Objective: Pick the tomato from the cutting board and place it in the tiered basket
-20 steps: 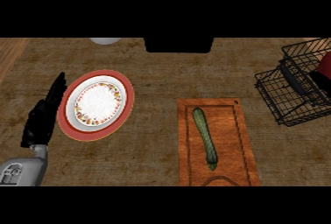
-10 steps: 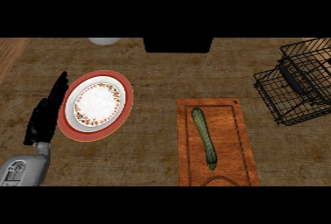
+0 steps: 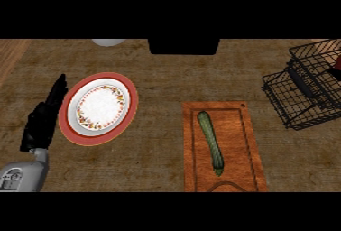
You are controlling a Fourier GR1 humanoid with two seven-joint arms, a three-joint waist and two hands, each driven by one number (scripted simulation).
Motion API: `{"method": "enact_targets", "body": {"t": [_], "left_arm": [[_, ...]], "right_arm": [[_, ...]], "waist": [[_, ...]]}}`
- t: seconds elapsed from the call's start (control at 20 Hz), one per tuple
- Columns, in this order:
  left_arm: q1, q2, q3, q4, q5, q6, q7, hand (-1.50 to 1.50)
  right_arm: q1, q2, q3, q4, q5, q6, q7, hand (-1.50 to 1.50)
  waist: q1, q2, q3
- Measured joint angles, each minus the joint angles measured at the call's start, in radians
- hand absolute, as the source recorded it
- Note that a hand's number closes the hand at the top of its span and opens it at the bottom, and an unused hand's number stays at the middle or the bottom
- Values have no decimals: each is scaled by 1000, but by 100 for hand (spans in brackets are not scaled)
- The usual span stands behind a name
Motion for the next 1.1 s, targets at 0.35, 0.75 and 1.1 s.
{"method": "enact_targets", "body": {"t": [0.35,0.75,1.1], "left_arm": [[-14,-19,1,21,-16,2,-3,0],[-4,-28,6,-2,-29,0,14,0],[26,-31,19,-14,-25,-16,-4,0]], "right_arm": [[-28,32,-54,181,-50,49,-16,-150],[-84,41,-181,271,-158,22,-74,-150],[-114,-54,-296,280,-254,70,-21,-150]], "waist": [[-2,1,1],[-3,0,0],[-10,-3,0]]}}
